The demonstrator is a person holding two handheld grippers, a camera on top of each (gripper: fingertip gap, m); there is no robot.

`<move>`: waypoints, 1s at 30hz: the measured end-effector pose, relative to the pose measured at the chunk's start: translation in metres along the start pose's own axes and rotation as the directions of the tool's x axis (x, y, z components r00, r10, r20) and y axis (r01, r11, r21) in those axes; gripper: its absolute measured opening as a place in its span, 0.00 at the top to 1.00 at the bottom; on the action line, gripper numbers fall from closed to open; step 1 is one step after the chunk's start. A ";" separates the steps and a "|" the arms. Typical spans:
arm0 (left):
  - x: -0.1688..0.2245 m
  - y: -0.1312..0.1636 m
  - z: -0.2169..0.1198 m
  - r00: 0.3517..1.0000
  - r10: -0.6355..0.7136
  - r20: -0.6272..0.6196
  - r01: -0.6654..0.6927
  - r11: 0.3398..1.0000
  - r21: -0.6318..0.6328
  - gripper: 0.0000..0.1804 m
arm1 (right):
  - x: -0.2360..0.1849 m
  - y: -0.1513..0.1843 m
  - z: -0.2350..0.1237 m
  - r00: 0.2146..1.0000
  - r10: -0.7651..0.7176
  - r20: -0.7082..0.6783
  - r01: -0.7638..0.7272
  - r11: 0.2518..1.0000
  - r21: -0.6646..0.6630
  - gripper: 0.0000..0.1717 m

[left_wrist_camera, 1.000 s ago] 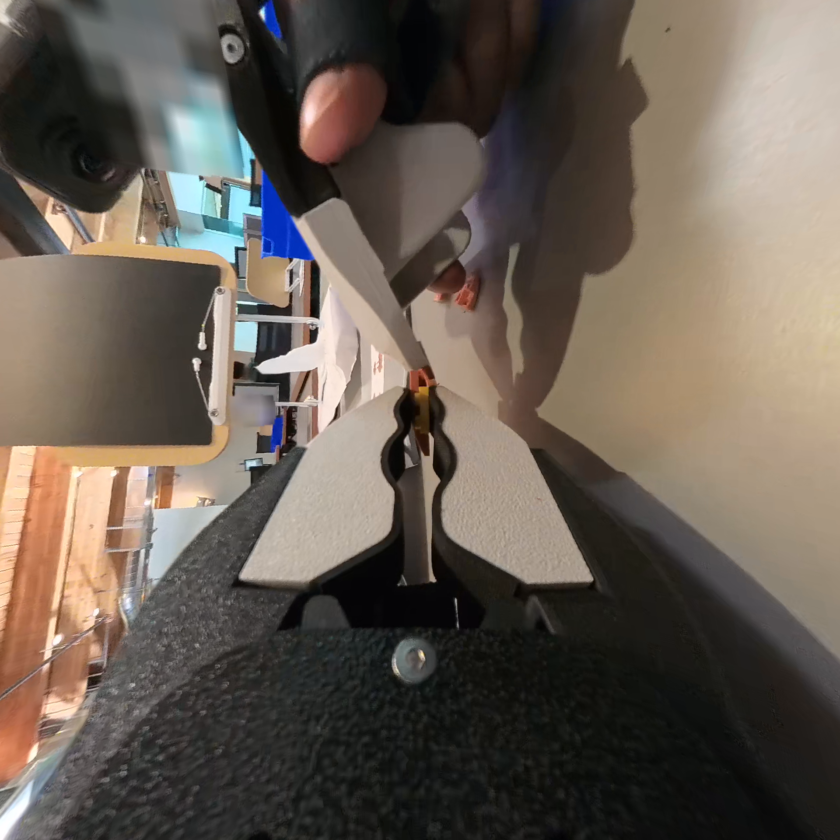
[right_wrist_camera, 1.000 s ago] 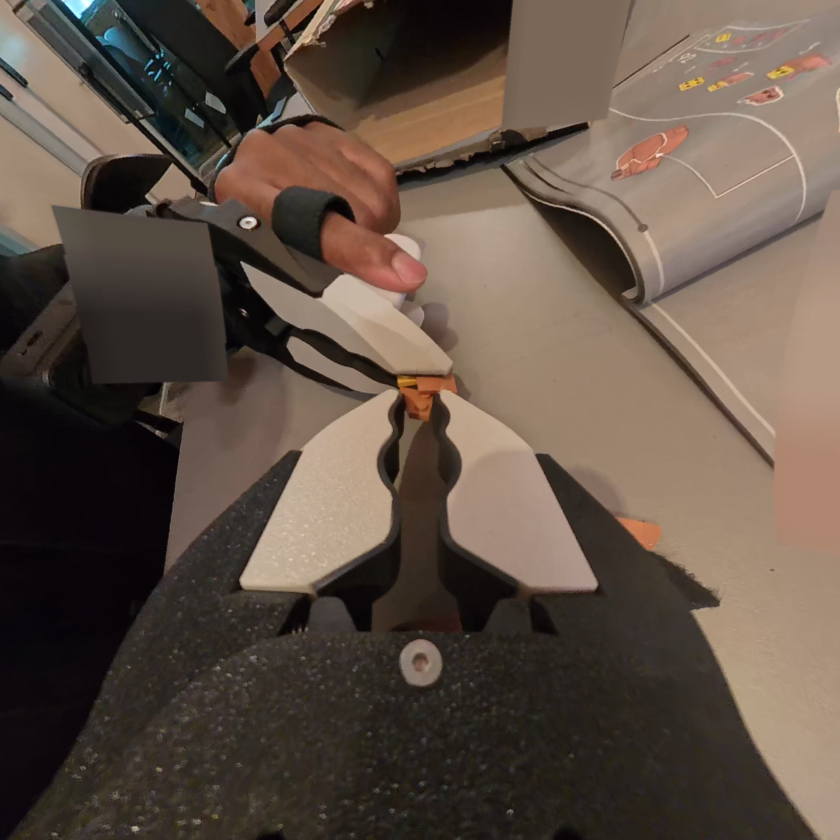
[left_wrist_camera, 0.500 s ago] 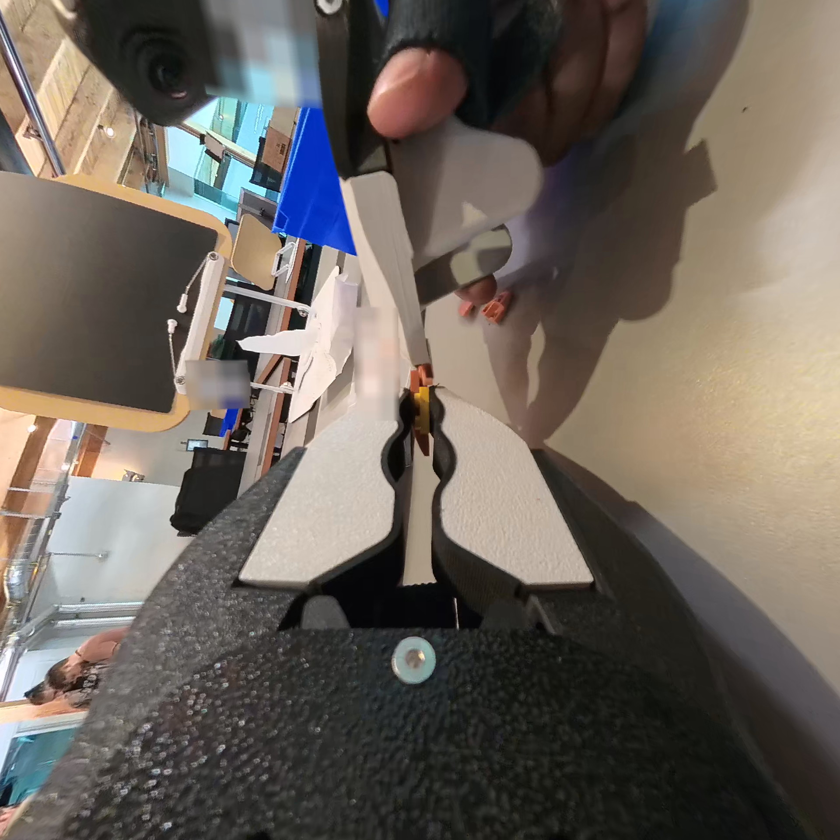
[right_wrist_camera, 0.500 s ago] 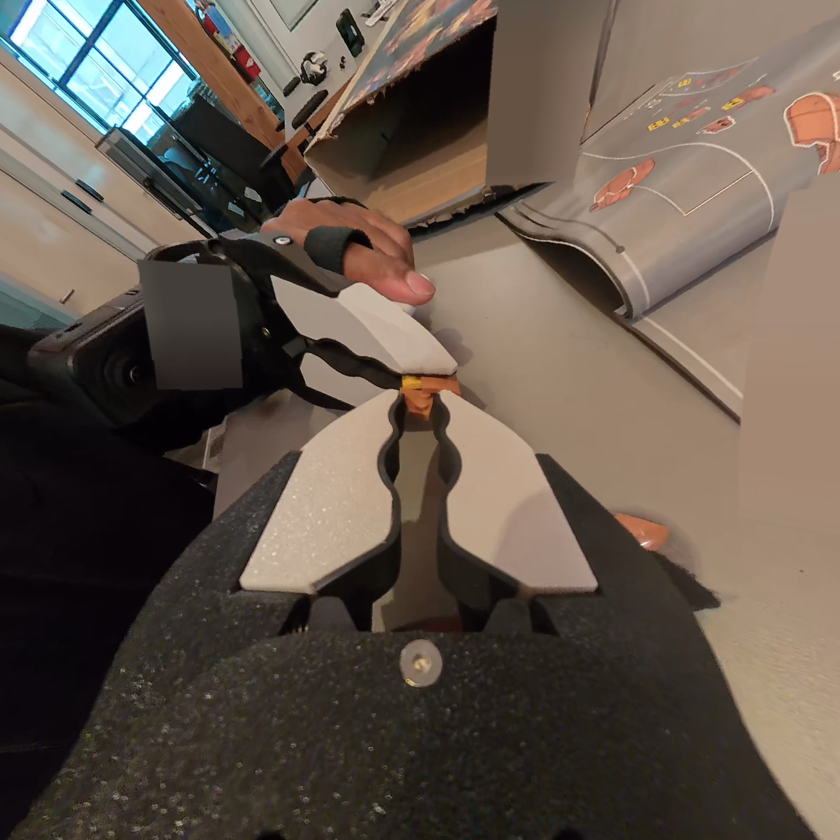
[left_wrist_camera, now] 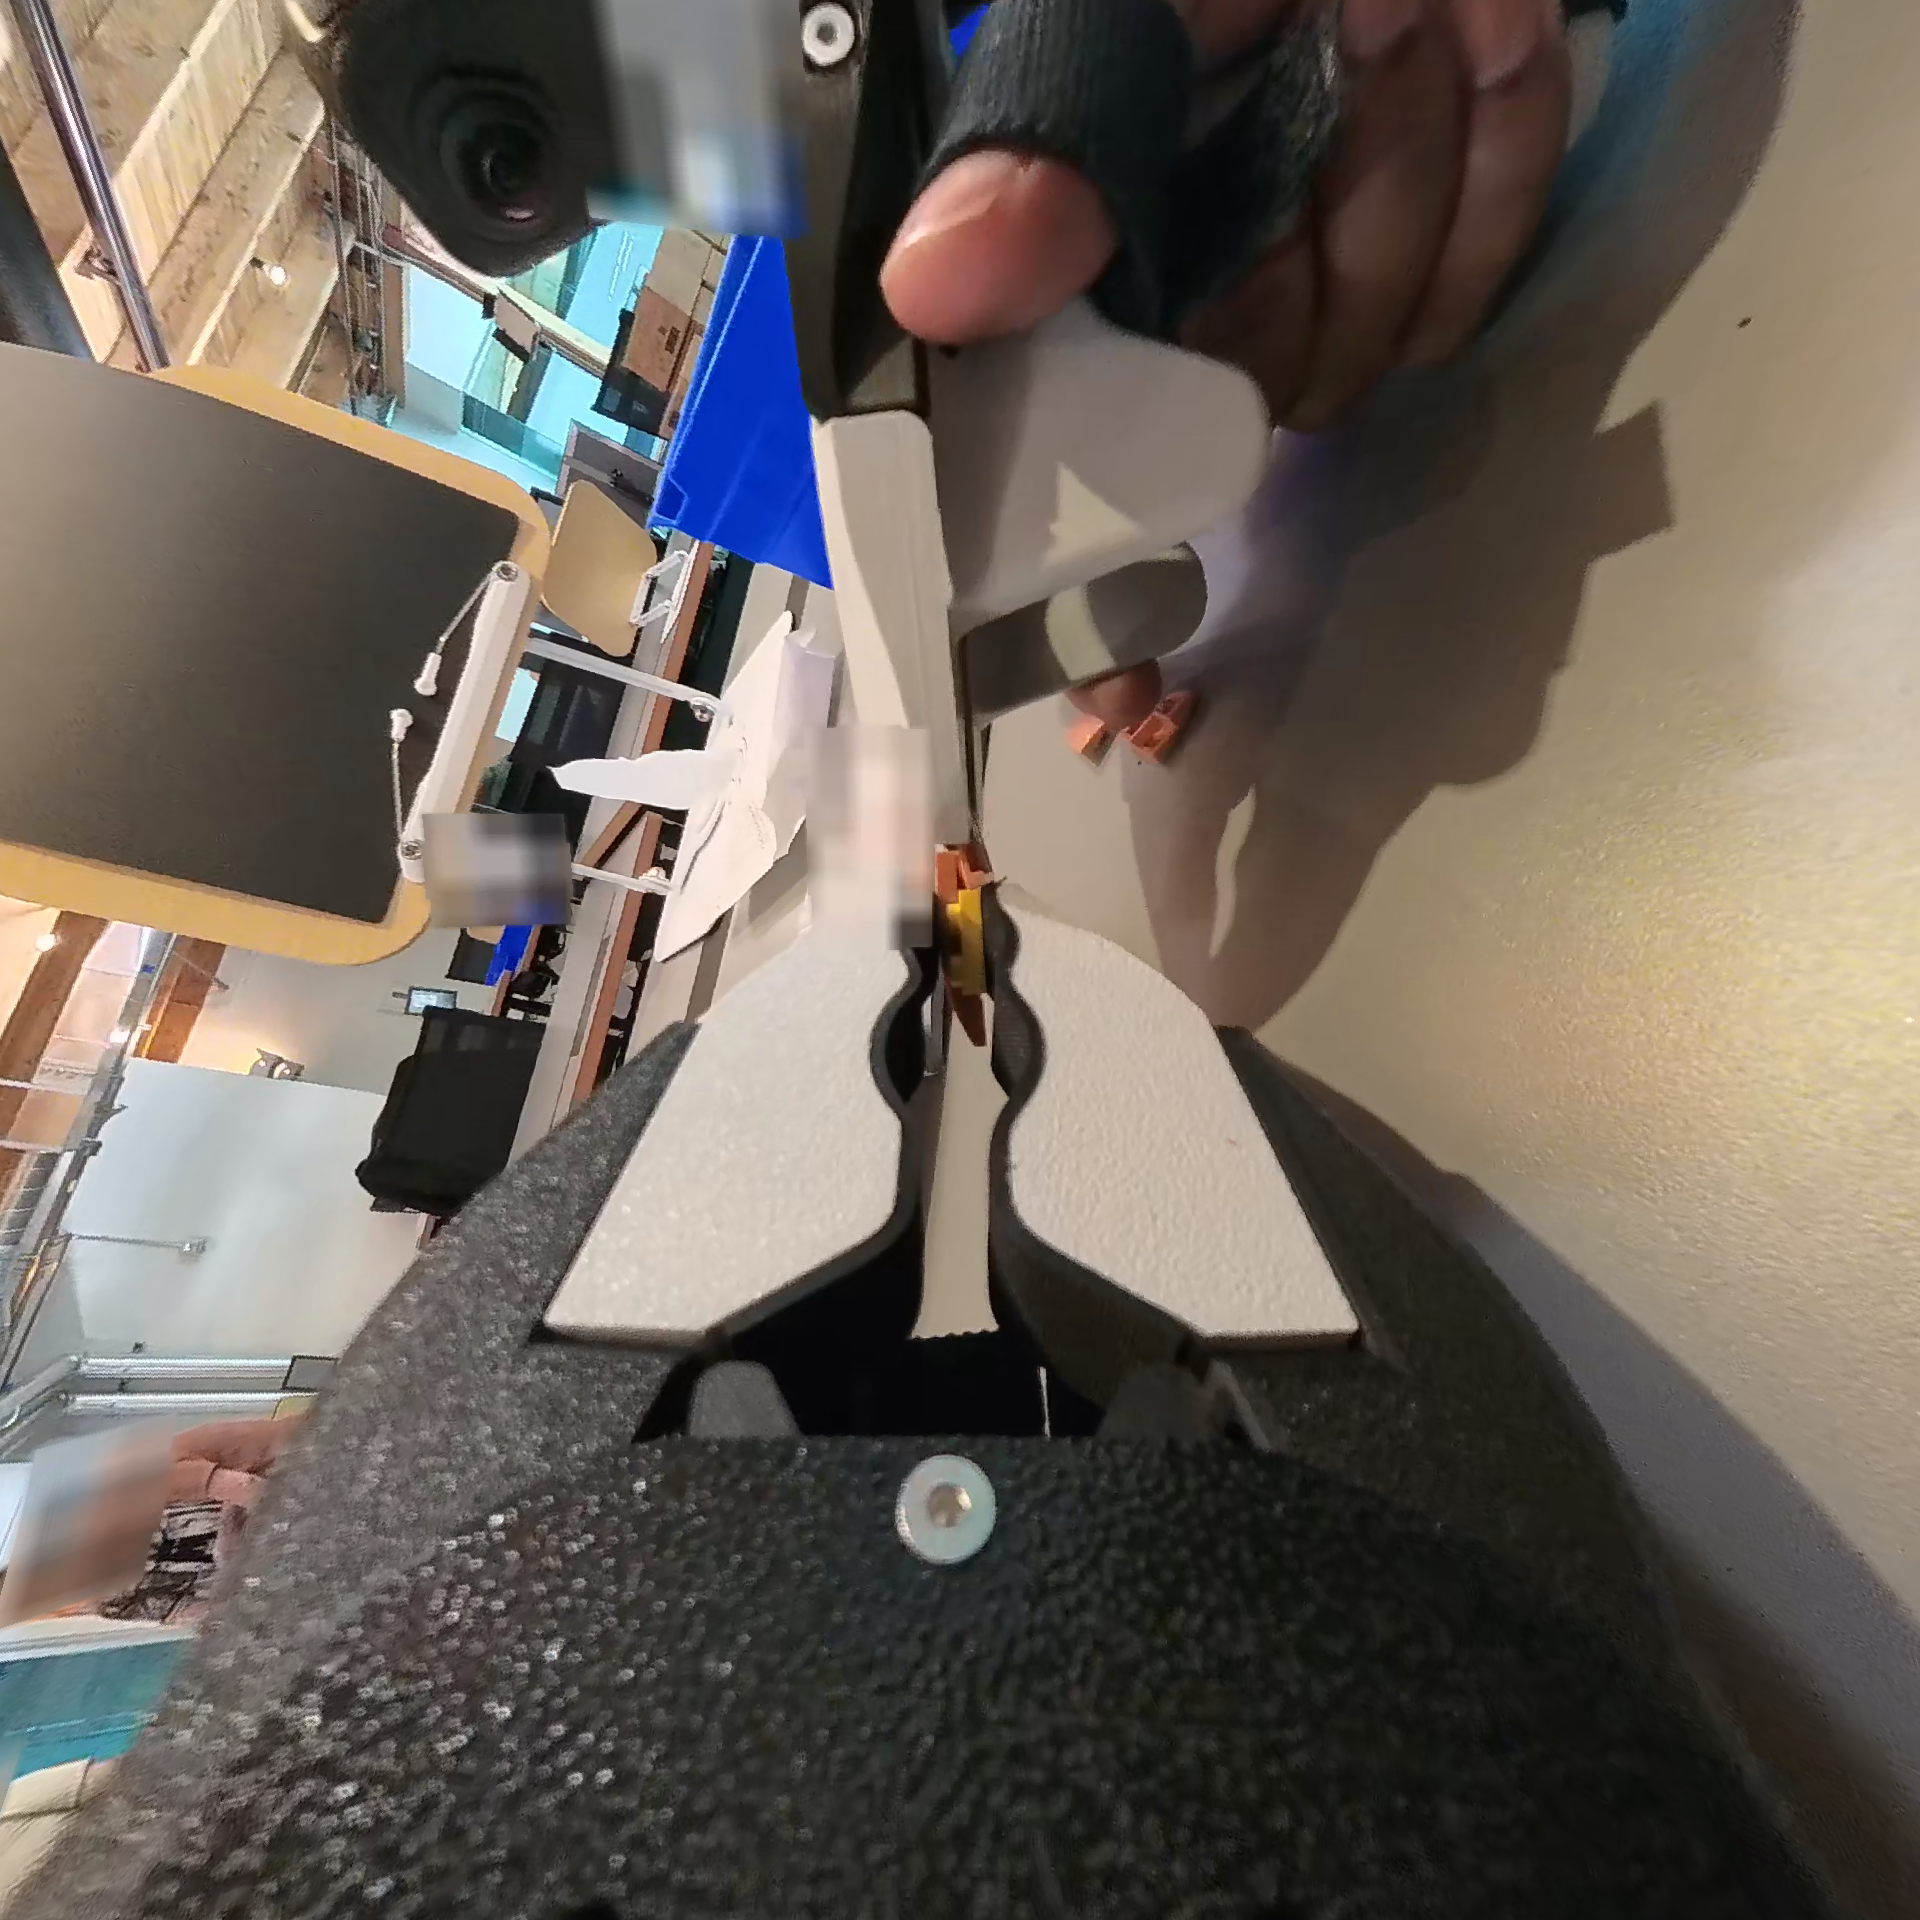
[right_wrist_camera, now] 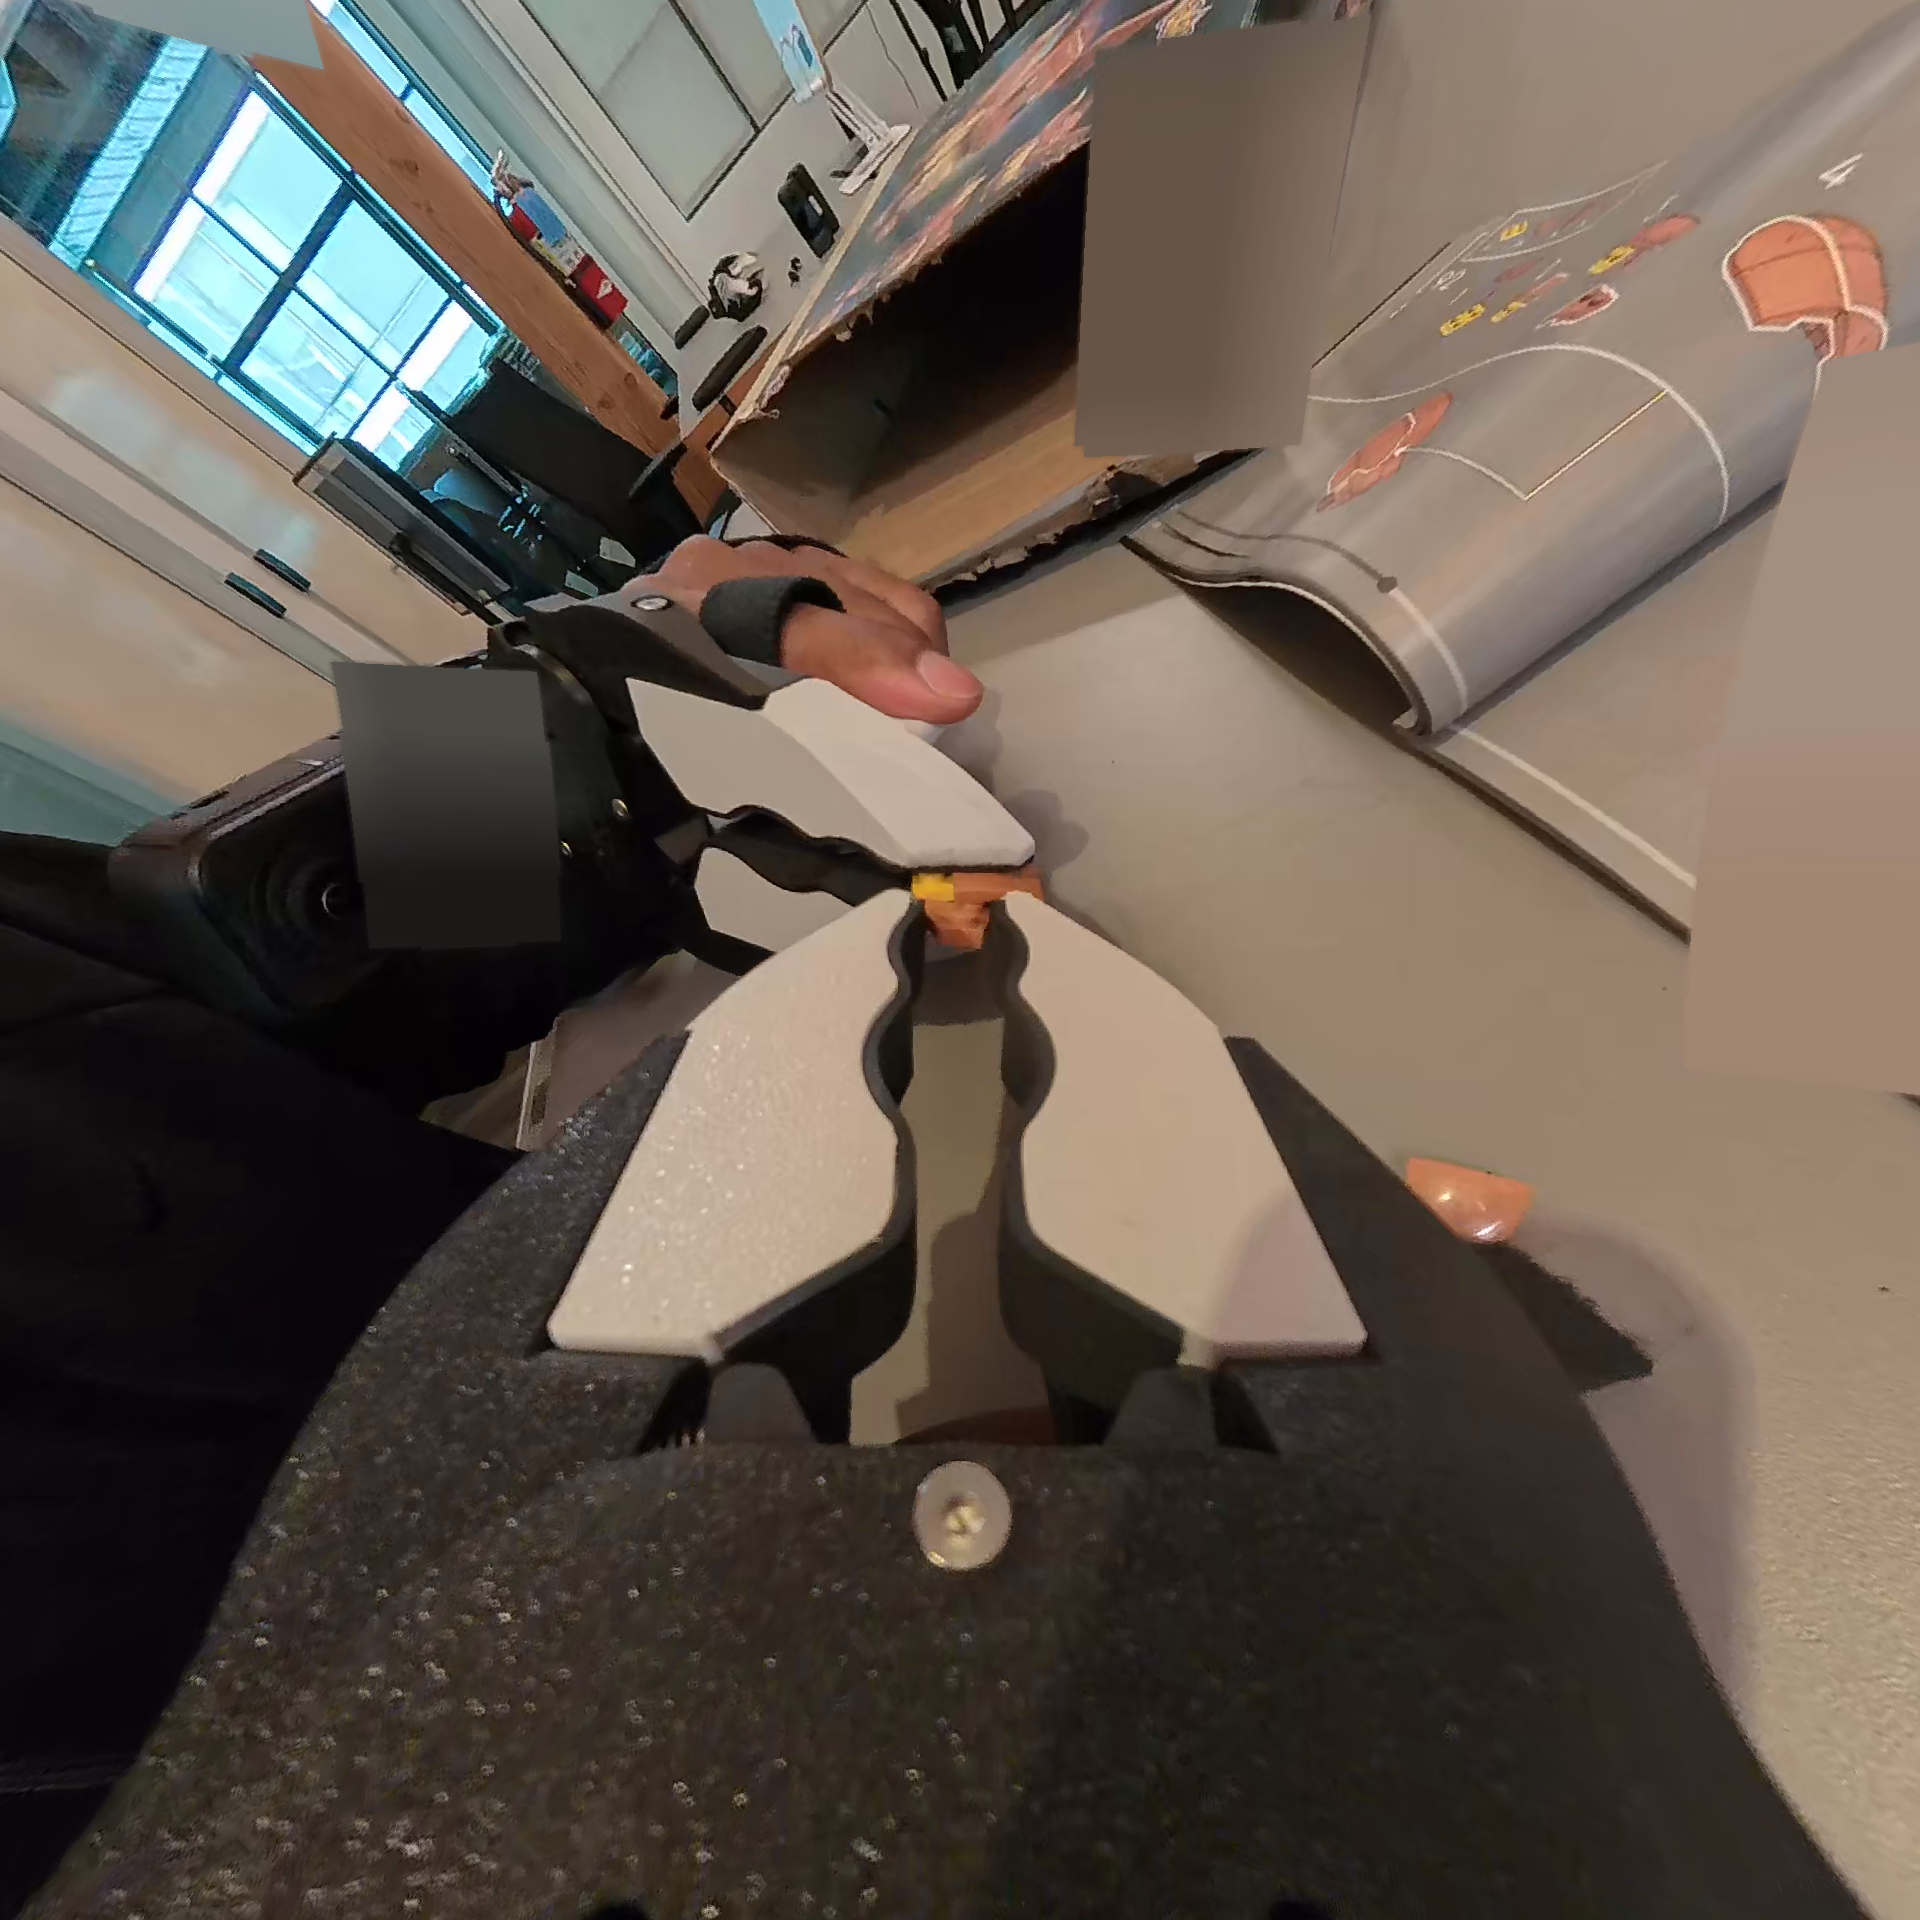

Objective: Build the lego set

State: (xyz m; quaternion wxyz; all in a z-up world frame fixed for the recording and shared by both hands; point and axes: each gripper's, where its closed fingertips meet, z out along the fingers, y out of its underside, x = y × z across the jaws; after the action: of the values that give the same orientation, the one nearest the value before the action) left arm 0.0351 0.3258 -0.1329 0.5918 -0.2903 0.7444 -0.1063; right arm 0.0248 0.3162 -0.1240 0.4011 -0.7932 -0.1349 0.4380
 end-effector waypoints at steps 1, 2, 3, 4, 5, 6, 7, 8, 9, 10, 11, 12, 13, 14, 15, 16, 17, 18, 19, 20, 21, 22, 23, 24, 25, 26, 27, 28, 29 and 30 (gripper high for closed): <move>0.000 0.000 0.000 1.000 -0.002 0.001 0.002 1.000 0.002 0.96 | 0.000 0.000 0.000 1.000 0.002 0.001 -0.002 1.000 0.004 0.94; 0.000 -0.001 0.000 1.000 -0.004 0.002 0.004 1.000 0.005 0.96 | 0.000 -0.001 0.000 1.000 0.003 0.002 -0.003 1.000 0.008 0.94; 0.000 -0.001 0.000 1.000 -0.006 0.003 0.006 1.000 0.007 0.96 | -0.001 -0.001 0.000 1.000 0.004 0.003 -0.004 1.000 0.011 0.94; -0.001 -0.001 0.000 1.000 -0.008 0.006 0.008 1.000 0.007 0.96 | -0.001 -0.002 0.000 1.000 0.005 0.002 -0.005 1.000 0.015 0.94; -0.001 -0.001 0.000 1.000 -0.011 0.008 0.011 1.000 0.007 0.96 | -0.001 -0.002 0.000 1.000 0.005 0.002 -0.005 1.000 0.017 0.94; -0.001 -0.001 0.000 1.000 -0.015 0.008 0.015 1.000 0.007 0.96 | -0.001 -0.002 0.000 1.000 0.004 0.001 -0.004 1.000 0.020 0.94; -0.002 -0.001 0.000 1.000 -0.019 0.009 0.019 1.000 0.006 0.96 | 0.000 -0.002 0.000 1.000 0.001 -0.001 -0.001 1.000 0.023 0.94; -0.002 -0.001 0.000 1.000 -0.023 0.009 0.023 1.000 0.006 0.96 | 0.000 -0.003 0.000 1.000 -0.002 -0.003 0.002 1.000 0.027 0.94; -0.002 -0.001 0.000 1.000 -0.027 0.009 0.027 1.000 0.005 0.96 | 0.000 -0.003 0.000 1.000 -0.005 -0.004 0.005 1.000 0.030 0.94; -0.002 -0.001 0.000 0.999 -0.031 0.008 0.031 1.000 0.004 0.96 | -0.001 -0.003 0.000 1.000 -0.008 -0.006 0.008 0.999 0.032 0.94; -0.003 0.000 0.000 0.999 -0.033 0.009 0.033 0.999 0.003 0.96 | -0.001 -0.003 0.000 1.000 -0.011 -0.007 0.012 0.999 0.035 0.94; -0.003 0.000 0.000 0.999 -0.037 0.009 0.037 0.999 0.003 0.96 | -0.001 -0.003 0.000 1.000 -0.016 -0.009 0.016 0.999 0.037 0.94; -0.003 0.000 0.000 0.999 -0.040 0.009 0.040 0.999 0.004 0.96 | -0.001 -0.004 0.000 1.000 -0.020 -0.011 0.021 0.999 0.039 0.94; -0.003 0.000 0.000 0.999 -0.043 0.009 0.043 0.999 0.005 0.96 | -0.001 -0.004 0.000 1.000 -0.025 -0.012 0.025 0.999 0.042 0.94; -0.003 -0.001 0.000 0.999 -0.047 0.008 0.047 0.999 0.007 0.96 | -0.001 -0.004 0.000 1.000 -0.028 -0.013 0.029 0.999 0.044 0.94; -0.003 -0.001 0.000 0.999 -0.051 0.007 0.051 0.999 0.010 0.96 | -0.001 -0.004 0.000 0.999 -0.031 -0.013 0.031 0.998 0.046 0.94; -0.004 -0.001 -0.001 0.998 -0.057 0.006 0.057 0.998 0.013 0.96 | -0.002 -0.005 0.000 0.999 -0.033 -0.013 0.033 0.998 0.050 0.94; -0.004 -0.001 -0.001 0.998 -0.064 0.006 0.064 0.998 0.017 0.96 | -0.002 -0.005 -0.001 0.999 -0.033 -0.013 0.034 0.998 0.054 0.94; -0.004 -0.002 -0.001 0.997 -0.072 0.007 0.072 0.997 0.020 0.96 | -0.002 -0.006 -0.001 0.999 -0.034 -0.013 0.034 0.998 0.059 0.94; -0.005 -0.002 -0.001 0.997 -0.080 0.006 0.079 0.997 0.022 0.96 | -0.002 -0.006 -0.001 0.999 -0.034 -0.014 0.034 0.997 0.063 0.94; -0.005 -0.002 -0.001 0.996 -0.086 0.007 0.086 0.996 0.025 0.96 | -0.002 -0.007 -0.001 0.999 -0.033 -0.014 0.034 0.997 0.068 0.94; -0.005 -0.003 -0.001 0.996 -0.092 0.007 0.092 0.995 0.028 0.96 | -0.003 -0.007 -0.001 0.999 -0.032 -0.013 0.033 0.997 0.073 0.94; -0.006 -0.003 -0.001 0.995 -0.100 0.008 0.099 0.995 0.030 0.96 | -0.003 -0.008 -0.001 0.999 -0.032 -0.013 0.033 0.996 0.078 0.94; -0.006 -0.003 -0.001 0.994 -0.106 0.009 0.106 0.994 0.033 0.96 | -0.003 -0.008 -0.001 0.999 -0.032 -0.013 0.033 0.996 0.082 0.94; -0.006 -0.004 -0.001 0.994 -0.111 0.009 0.111 0.993 0.035 0.96 | -0.003 -0.009 -0.001 0.999 -0.031 -0.013 0.032 0.996 0.086 0.94; -0.007 -0.004 -0.001 0.993 -0.116 0.009 0.116 0.993 0.036 0.96 | -0.003 -0.009 -0.002 0.999 -0.031 -0.014 0.032 0.995 0.089 0.94; -0.007 -0.004 -0.001 0.993 -0.120 0.008 0.120 0.992 0.037 0.96 | -0.003 -0.009 -0.002 0.999 -0.030 -0.015 0.031 0.995 0.092 0.94; -0.007 -0.004 -0.001 0.992 -0.125 0.009 0.125 0.992 0.037 0.96 | -0.003 -0.009 -0.002 0.999 -0.028 -0.017 0.029 0.995 0.097 0.94; -0.007 -0.004 -0.001 0.991 -0.131 0.008 0.131 0.991 0.037 0.96 | -0.003 -0.010 -0.002 1.000 -0.025 -0.019 0.027 0.994 0.102 0.94; -0.007 -0.005 -0.001 0.991 -0.136 0.007 0.136 0.990 0.039 0.95 | -0.003 -0.010 -0.002 1.000 -0.021 -0.020 0.023 0.994 0.107 0.94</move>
State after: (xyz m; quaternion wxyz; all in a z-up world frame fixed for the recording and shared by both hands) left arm 0.0368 0.3256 -0.1244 0.5923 -0.3293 0.7179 -0.1593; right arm 0.0260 0.3197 -0.1137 0.4491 -0.7731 -0.1162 0.4326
